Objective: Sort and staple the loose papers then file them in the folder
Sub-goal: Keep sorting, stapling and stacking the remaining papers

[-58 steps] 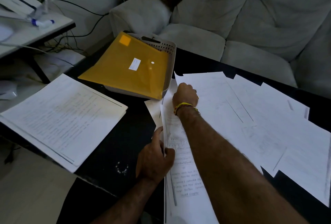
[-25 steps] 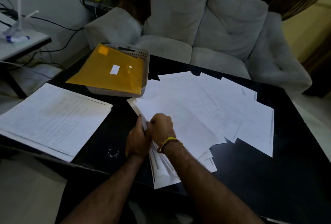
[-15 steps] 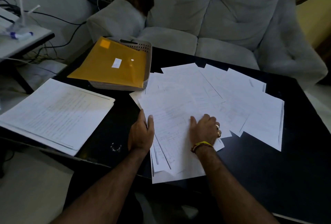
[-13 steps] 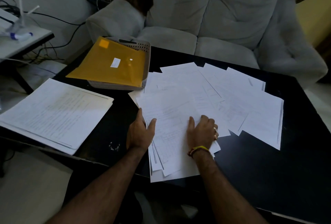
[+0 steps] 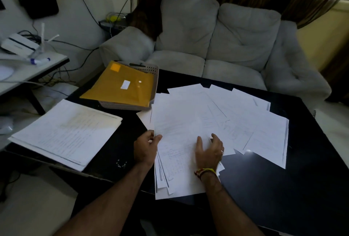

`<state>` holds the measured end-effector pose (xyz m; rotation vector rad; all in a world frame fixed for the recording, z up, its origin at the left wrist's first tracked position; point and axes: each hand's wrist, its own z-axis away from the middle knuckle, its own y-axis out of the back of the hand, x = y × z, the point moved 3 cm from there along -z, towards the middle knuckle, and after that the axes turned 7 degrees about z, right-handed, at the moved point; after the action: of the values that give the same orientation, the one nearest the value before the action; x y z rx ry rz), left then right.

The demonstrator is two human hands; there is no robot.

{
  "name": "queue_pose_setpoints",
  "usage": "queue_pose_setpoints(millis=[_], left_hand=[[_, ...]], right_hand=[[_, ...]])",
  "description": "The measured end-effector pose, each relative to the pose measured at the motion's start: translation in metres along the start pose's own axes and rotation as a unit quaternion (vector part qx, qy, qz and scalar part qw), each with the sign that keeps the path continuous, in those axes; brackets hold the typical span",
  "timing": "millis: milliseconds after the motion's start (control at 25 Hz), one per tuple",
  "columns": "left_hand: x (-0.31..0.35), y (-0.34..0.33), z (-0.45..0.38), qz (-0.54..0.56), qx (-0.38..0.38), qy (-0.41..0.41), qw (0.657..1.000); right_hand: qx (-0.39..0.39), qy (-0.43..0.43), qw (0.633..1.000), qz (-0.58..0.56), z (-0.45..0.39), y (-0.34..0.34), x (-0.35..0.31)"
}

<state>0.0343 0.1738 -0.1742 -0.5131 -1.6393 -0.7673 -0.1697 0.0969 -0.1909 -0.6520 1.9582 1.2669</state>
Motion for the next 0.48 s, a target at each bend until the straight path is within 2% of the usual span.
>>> queue_pose_setpoints(millis=[120, 200, 320, 480], left_hand=[[0.043, -0.003, 0.010, 0.070, -0.014, -0.071, 0.995], [0.073, -0.003, 0.012, 0.113, -0.015, -0.113, 0.987], [0.109, 0.003, 0.014, 0.164, -0.010, -0.132, 0.978], [0.131, -0.001, 0.024, 0.084, 0.006, -0.189, 0.978]], right_hand=[[-0.071, -0.093, 0.984, -0.135, -0.021, 0.032, -0.013], [-0.135, -0.050, 0.971, -0.193, -0.045, 0.067, -0.038], [-0.115, 0.041, 0.960, -0.253, -0.059, 0.104, -0.071], [-0.067, 0.098, 0.971, -0.207, -0.020, 0.105, -0.072]])
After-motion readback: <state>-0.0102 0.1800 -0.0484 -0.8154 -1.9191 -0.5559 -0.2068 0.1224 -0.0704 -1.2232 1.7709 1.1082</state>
